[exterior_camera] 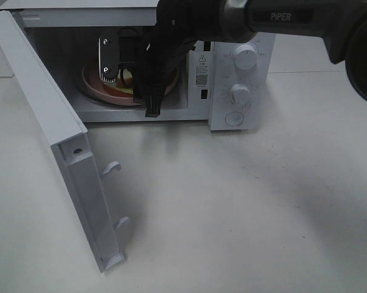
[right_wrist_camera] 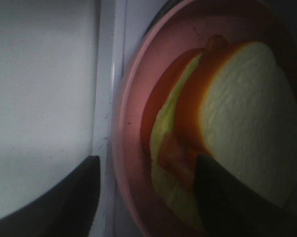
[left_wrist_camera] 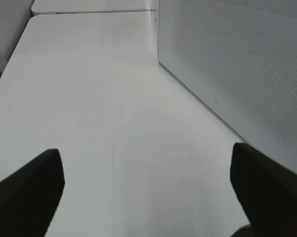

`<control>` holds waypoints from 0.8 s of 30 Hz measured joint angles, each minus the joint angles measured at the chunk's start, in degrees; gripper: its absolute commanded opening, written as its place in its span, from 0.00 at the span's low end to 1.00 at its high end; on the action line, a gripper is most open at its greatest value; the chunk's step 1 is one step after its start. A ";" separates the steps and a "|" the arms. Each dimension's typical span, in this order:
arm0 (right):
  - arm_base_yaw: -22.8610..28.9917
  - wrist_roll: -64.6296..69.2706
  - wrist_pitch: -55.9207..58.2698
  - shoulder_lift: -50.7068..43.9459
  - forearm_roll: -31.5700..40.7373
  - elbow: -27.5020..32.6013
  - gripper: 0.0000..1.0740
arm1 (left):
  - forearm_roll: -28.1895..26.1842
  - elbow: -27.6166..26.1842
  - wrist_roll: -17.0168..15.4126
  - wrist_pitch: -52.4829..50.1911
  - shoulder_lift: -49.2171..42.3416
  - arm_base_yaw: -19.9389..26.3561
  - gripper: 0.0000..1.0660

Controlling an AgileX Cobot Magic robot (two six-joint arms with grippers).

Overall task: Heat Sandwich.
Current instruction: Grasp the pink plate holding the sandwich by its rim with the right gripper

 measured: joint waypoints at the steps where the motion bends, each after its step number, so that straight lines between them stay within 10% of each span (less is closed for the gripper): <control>1: -0.17 0.00 0.00 0.40 0.11 -0.46 0.57 | 0.00 0.00 0.00 0.00 0.00 0.00 0.79; 24: -0.97 0.00 -1.78 5.79 3.15 -5.27 0.57 | 0.00 0.00 0.00 0.00 0.00 0.00 0.79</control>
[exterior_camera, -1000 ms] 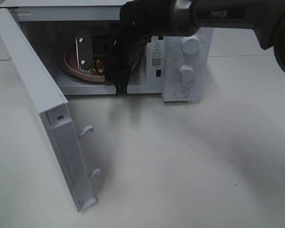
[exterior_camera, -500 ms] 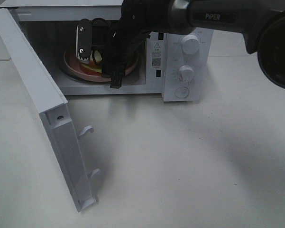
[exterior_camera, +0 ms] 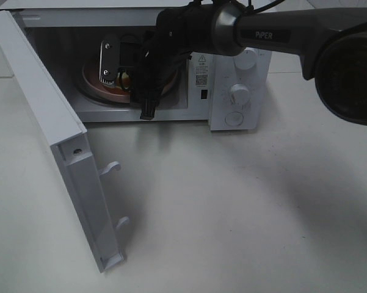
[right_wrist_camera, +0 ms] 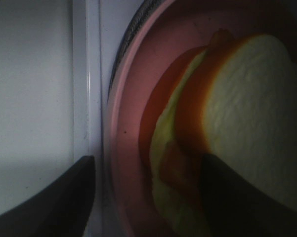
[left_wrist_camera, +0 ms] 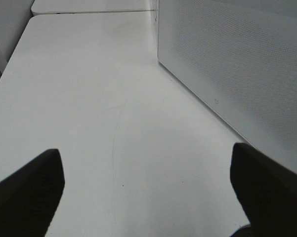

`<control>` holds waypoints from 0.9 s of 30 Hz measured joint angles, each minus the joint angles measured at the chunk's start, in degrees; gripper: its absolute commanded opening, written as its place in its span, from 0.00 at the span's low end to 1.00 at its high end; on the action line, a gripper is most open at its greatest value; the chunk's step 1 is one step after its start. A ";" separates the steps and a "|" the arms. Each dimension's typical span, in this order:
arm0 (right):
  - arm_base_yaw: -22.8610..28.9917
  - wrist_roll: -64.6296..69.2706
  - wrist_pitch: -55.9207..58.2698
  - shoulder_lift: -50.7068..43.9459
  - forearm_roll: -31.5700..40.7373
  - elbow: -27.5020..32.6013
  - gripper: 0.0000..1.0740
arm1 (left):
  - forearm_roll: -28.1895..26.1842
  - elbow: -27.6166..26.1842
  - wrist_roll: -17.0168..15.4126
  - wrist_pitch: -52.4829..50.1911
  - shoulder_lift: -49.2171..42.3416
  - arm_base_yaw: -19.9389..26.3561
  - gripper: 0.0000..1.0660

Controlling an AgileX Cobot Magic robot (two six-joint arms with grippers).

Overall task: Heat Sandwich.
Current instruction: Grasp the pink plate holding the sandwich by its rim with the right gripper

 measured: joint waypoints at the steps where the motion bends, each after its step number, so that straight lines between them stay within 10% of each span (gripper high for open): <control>1: 0.00 0.00 0.00 0.00 0.00 0.00 0.57 | 0.00 0.00 0.00 0.00 0.00 0.00 0.79; 27: 0.00 -0.11 -2.52 3.09 2.69 -0.52 0.39 | 0.00 0.00 0.00 0.00 0.00 0.00 0.79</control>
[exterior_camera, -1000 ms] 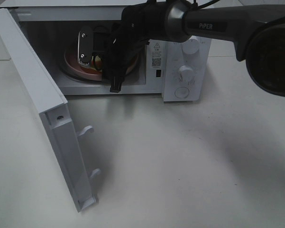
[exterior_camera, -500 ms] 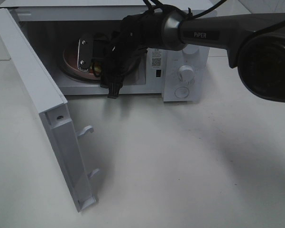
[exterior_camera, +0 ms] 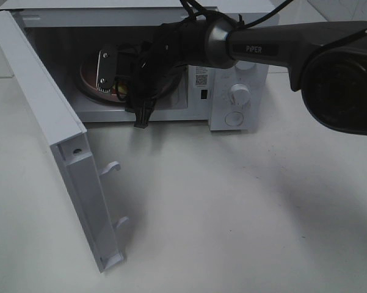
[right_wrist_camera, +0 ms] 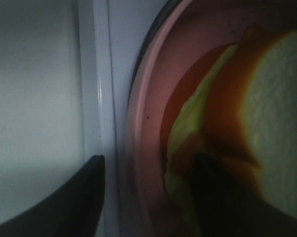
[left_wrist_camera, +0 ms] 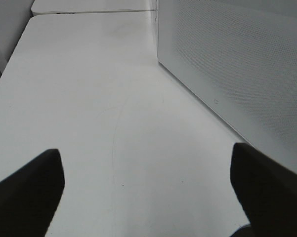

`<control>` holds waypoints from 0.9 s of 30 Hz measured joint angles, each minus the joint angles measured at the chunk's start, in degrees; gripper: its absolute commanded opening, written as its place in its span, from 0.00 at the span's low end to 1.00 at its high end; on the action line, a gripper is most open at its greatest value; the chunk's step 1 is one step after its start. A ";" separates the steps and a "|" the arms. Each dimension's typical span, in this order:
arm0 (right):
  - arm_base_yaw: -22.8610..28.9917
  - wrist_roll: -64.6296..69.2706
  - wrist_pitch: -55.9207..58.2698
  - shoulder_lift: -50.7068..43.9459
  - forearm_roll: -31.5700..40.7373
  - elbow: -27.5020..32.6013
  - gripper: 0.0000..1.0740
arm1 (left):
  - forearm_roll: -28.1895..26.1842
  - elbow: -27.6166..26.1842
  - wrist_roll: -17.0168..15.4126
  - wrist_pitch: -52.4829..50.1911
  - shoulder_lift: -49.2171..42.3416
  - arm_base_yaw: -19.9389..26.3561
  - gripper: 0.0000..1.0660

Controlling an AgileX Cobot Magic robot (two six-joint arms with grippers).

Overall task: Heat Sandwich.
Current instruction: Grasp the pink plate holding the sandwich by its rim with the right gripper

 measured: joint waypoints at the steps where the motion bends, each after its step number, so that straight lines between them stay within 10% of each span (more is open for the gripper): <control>1: 0.00 0.00 0.00 0.00 0.00 0.00 0.39 | 0.00 0.00 0.00 0.00 0.00 0.00 0.79; 9: 0.52 -0.40 1.20 0.11 -0.06 0.00 0.00 | 0.00 0.00 0.00 0.00 0.00 0.00 0.79; 27: 0.23 -0.57 0.00 0.57 -0.97 0.00 0.00 | 0.00 0.00 0.00 0.00 0.00 0.00 0.79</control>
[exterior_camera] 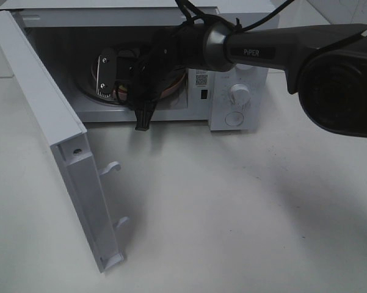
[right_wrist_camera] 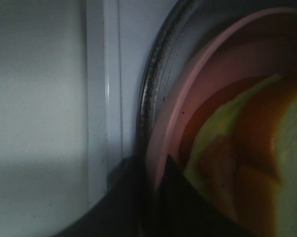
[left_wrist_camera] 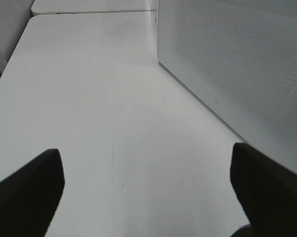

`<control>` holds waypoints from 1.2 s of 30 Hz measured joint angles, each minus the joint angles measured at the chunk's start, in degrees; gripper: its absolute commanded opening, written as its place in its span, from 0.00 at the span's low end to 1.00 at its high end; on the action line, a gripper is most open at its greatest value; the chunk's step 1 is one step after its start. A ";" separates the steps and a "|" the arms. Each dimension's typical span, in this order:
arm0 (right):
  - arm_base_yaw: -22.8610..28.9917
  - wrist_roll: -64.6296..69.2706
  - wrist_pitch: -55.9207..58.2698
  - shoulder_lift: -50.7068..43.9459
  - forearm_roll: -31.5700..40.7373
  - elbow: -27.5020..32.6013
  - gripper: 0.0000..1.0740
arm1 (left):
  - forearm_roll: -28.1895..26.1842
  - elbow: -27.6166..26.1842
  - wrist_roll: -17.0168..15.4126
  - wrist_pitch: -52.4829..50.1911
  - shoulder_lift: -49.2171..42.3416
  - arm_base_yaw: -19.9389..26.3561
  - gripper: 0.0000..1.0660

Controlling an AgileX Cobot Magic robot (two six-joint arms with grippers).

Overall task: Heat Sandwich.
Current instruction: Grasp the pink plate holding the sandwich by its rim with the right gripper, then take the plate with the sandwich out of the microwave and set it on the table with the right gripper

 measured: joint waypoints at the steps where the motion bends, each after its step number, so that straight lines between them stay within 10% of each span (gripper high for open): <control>1: 0.00 0.00 0.00 0.00 0.00 0.00 0.00 | 0.00 0.00 0.00 0.00 0.00 0.00 0.79; 36: 4.07 0.52 14.73 -6.82 -7.39 3.95 0.00 | 0.00 0.00 0.00 0.00 0.00 0.00 0.79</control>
